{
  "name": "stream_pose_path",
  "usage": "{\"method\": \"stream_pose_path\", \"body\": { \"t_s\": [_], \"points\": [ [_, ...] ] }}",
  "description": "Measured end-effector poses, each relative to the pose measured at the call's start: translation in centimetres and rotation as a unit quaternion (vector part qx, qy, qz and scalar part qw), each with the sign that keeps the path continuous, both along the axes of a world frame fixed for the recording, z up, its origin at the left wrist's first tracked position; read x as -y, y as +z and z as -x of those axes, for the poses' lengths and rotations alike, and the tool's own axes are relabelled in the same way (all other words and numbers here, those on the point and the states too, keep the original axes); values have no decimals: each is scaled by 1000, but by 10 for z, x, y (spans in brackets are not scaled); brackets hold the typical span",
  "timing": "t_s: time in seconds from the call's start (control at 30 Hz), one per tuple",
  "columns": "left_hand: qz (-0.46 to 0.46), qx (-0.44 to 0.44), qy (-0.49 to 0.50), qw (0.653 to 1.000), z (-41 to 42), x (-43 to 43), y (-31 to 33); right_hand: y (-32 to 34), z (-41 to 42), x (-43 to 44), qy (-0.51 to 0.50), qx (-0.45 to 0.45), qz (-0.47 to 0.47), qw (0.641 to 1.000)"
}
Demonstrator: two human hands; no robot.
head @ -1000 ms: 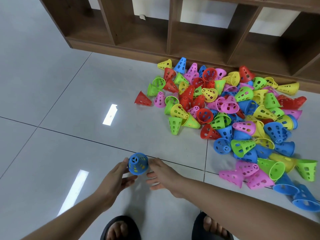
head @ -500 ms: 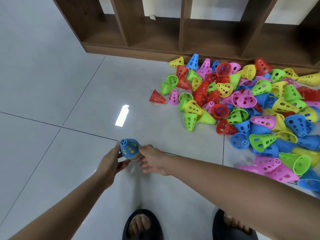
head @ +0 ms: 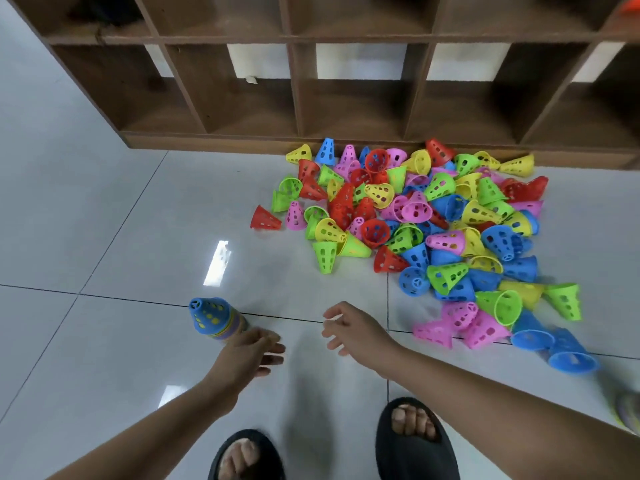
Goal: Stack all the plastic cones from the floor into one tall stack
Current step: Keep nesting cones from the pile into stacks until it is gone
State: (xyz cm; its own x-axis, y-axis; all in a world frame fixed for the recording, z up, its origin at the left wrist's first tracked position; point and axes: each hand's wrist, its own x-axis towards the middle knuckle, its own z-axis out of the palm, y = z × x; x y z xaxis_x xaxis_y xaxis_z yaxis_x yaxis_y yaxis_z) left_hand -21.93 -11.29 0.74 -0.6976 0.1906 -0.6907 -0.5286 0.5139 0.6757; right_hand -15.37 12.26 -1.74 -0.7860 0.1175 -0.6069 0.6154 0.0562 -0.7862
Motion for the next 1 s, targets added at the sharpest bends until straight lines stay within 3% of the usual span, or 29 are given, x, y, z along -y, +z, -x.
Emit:
{"method": "stream_pose_path", "body": {
  "t_s": [0.43, 0.57, 0.77, 1.0],
  "points": [
    [12, -98, -255, 962, -40, -130, 72, 54, -128, -120, -169, -44, -53, 983],
    [24, -155, -333, 930, -44, -154, 91, 70, -159, -138, -171, -38, -96, 980],
    [-24, -148, -361, 921, -43, -201, 83, 103, -178, -167, -154, -18, -176, 972],
    [-12, -184, -443, 877, -36, -225, 59, 130, -185, -213, -75, 28, -286, 955]
  ]
}}
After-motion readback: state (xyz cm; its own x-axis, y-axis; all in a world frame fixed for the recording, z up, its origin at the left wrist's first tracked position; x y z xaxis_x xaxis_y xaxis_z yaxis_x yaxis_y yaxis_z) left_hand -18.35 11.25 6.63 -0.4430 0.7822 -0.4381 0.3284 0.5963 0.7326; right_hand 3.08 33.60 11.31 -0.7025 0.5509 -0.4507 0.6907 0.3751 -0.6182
